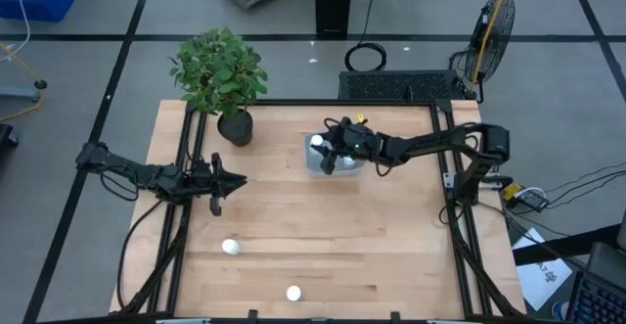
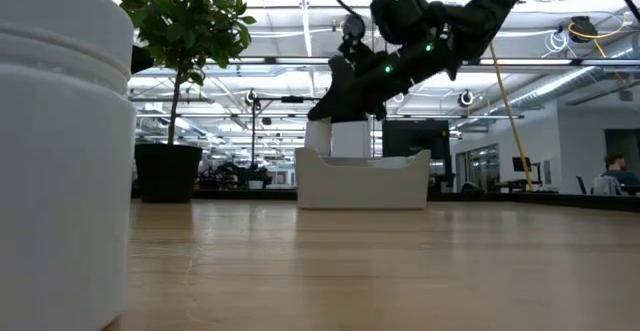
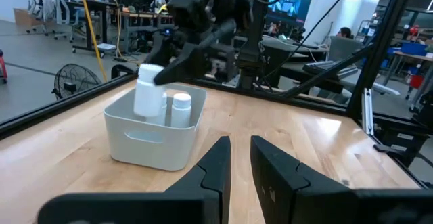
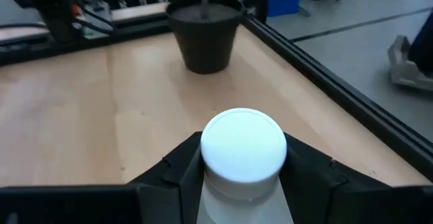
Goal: Pick and place pill bottles into a basket
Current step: Put the white pill bottle into the white bin
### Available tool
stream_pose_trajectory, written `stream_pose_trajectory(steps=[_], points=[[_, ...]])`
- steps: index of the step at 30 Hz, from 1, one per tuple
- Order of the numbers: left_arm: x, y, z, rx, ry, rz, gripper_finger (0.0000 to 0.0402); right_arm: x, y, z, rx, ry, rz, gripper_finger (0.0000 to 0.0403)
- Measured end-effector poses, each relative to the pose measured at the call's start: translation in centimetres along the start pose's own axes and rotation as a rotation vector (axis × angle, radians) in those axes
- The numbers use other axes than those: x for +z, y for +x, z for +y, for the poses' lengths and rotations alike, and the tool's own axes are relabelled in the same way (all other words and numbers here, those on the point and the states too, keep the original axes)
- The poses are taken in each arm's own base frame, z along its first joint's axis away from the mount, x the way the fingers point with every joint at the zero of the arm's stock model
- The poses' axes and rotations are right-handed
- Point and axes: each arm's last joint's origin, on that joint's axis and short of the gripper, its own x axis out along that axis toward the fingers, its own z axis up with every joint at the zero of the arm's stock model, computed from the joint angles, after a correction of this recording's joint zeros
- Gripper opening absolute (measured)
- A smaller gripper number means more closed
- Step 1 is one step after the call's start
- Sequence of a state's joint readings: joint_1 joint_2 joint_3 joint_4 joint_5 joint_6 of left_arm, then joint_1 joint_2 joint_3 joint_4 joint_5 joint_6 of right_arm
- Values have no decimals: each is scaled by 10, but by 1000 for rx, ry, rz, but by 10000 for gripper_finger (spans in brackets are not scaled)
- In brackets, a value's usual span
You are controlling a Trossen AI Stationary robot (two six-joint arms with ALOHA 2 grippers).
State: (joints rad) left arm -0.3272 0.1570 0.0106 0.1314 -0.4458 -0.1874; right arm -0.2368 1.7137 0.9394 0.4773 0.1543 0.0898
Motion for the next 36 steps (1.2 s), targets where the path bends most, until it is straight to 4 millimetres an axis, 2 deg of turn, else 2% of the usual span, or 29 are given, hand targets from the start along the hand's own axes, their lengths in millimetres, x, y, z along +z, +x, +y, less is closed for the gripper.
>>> stream_pose_trajectory(steps=[13, 30, 36], points=[[0, 0, 0, 0, 0, 0, 61, -27, 23, -18, -54, 39, 70, 148], [0, 0, 0, 0, 0, 0, 61, -49, 38, -19, -38, 63, 107, 158], [0, 0, 0, 0, 0, 0, 61, -50, 39, -20, -38, 64, 104, 159]])
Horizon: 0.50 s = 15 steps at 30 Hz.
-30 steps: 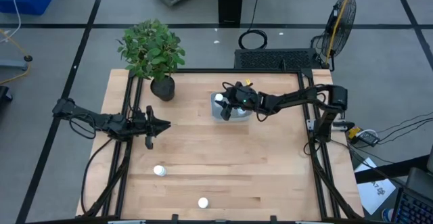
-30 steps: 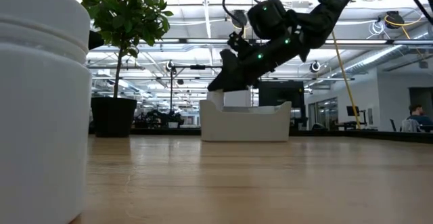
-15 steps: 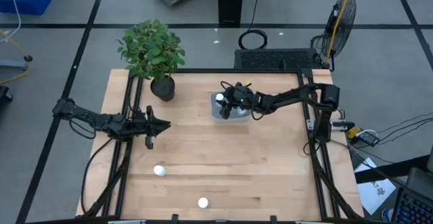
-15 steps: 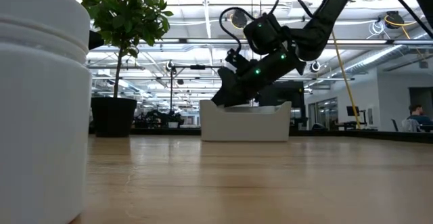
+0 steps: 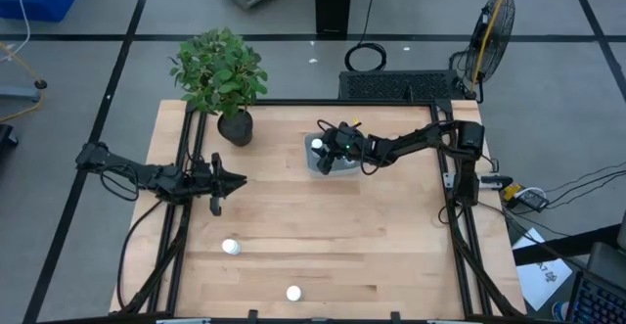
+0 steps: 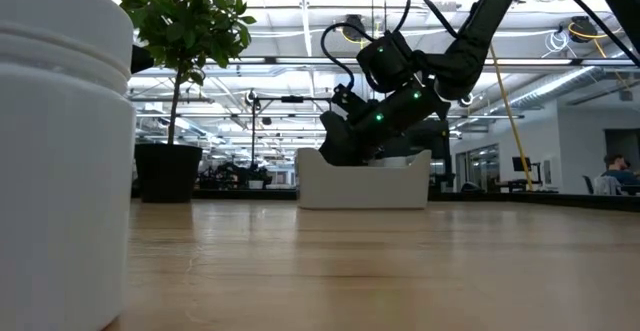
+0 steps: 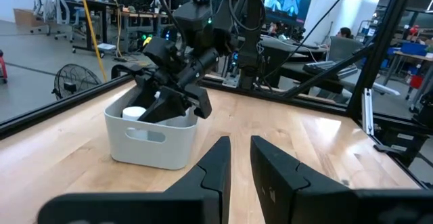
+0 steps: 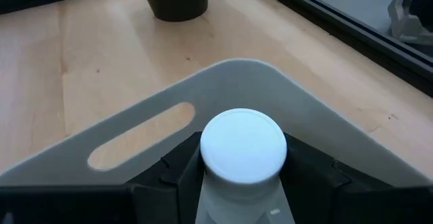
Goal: Pick and place pill bottles into a basket
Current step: Put the white pill bottle into the white bin
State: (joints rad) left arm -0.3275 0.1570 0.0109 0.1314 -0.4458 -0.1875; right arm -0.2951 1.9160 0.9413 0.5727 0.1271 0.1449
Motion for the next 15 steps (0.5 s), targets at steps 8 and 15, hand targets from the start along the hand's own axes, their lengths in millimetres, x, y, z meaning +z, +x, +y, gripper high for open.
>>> stream_pose_trajectory(steps=[8, 15], points=[[0, 0, 0, 0, 0, 0, 61, 0, 0, 1, 3, -19, -7, 183], [0, 0, 0, 0, 0, 0, 61, 4, -1, 6, 19, -64, -53, 199]])
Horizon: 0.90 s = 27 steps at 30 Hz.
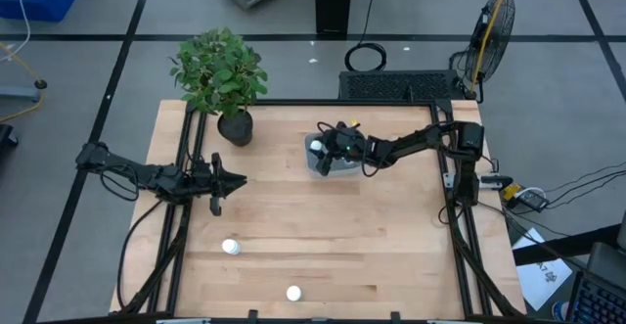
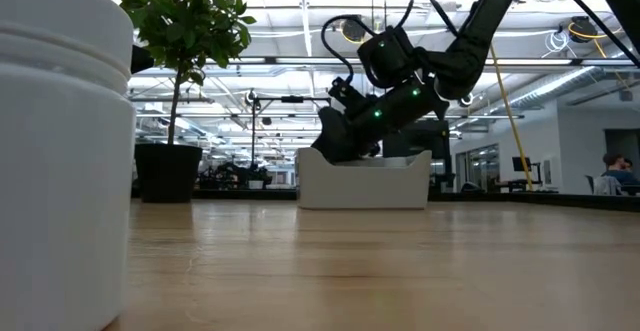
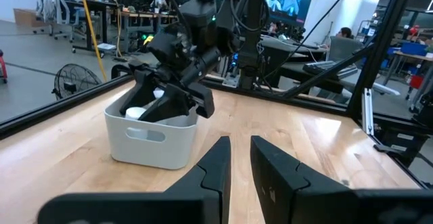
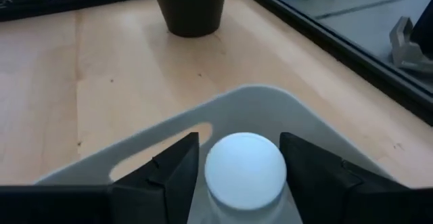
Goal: Pick and place pill bottles into a basket
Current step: Put the white pill bottle into the white bin
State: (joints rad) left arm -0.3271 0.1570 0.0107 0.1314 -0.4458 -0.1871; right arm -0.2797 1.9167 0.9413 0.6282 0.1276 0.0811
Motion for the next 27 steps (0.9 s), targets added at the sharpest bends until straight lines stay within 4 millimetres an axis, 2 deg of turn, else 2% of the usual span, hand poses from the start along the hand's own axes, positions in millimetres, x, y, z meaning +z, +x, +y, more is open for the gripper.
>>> stream_pose_trajectory(steps=[8, 15, 20, 23, 27], points=[[0, 0, 0, 0, 0, 0, 61, 13, -10, 8, 18, -34, -34, 207], [0, 0, 0, 0, 0, 0, 61, 42, -45, 39, 103, -107, -74, 205], [0, 0, 0, 0, 0, 0, 61, 55, -87, 80, 235, -161, -60, 204], [0, 0, 0, 0, 0, 0, 61, 52, -109, 115, 343, -205, -65, 204], [0, 0, 0, 0, 0, 0, 61, 40, -137, 159, 395, -257, -89, 204]])
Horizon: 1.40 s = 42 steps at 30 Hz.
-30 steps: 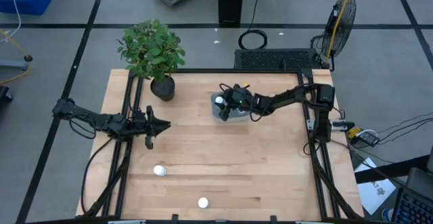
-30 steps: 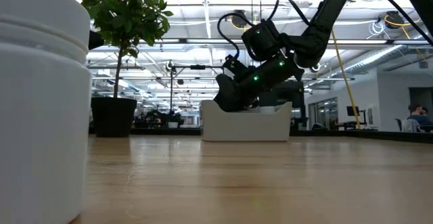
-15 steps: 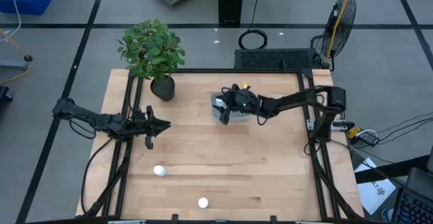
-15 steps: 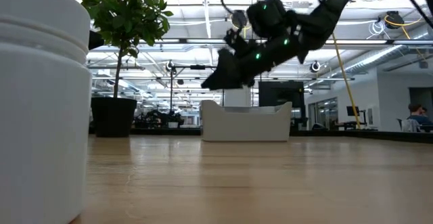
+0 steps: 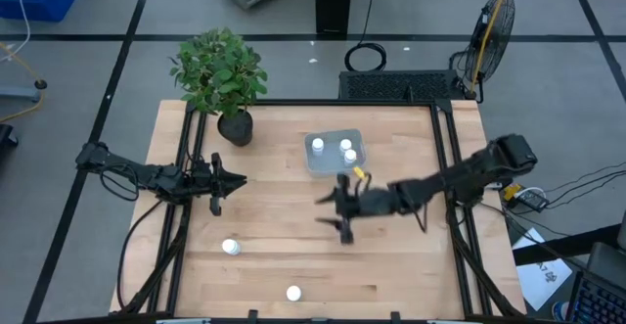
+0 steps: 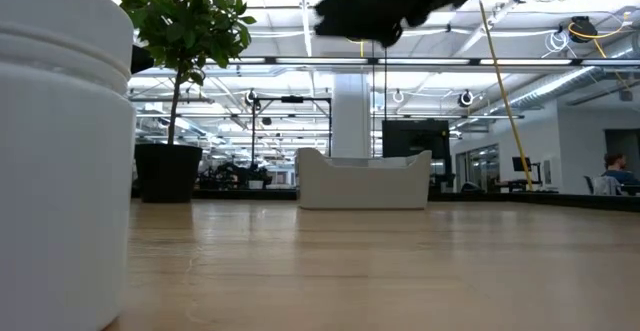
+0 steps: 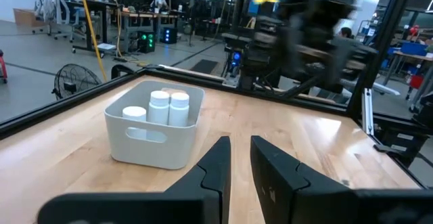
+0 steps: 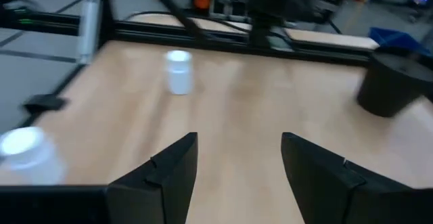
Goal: Pick and place pill bottles into a basket
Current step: Put the white pill bottle into the white bin
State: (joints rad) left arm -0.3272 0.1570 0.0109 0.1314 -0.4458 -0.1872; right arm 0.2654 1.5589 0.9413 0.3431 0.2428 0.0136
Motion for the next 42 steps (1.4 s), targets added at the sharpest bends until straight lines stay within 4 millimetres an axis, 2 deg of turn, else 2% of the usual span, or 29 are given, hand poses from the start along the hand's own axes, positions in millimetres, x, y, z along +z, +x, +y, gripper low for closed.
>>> stream_pose_trajectory(steps=[5, 9, 13, 16, 18, 23, 28, 31, 36, 39, 42], points=[[1, 0, 0, -1, -4, -6, 61, -1, -17, 52, 46, -21, -19, 203], [7, 0, -1, -19, -112, -61, 61, -4, -30, 79, 76, -43, -30, 203], [11, 0, -2, -37, -332, -100, 61, -6, -39, 94, 80, -51, -38, 203], [9, 0, -2, -32, -338, -85, 61, -8, -43, 102, 98, -66, -29, 203], [9, 0, -2, -33, -401, -77, 61, -11, -45, 105, 105, -59, -7, 203], [11, 4, -9, -186, -420, -50, 61, -24, -51, 110, 111, -52, 111, 203], [9, 12, -15, -143, -436, -60, 60, -40, -57, 112, 104, -14, 145, 203], [4, 19, -19, -140, -412, -33, 61, -41, -72, 105, 117, 7, 133, 202], [-4, 30, -29, -175, -378, 23, 61, -41, -116, 81, 219, 84, 11, 176], [-3, 44, -43, -190, -321, 84, 61, -52, -140, 63, 253, 95, -93, 153], [8, 67, -62, -217, -249, 118, 61, -66, -152, 40, 201, 112, -147, 136]])
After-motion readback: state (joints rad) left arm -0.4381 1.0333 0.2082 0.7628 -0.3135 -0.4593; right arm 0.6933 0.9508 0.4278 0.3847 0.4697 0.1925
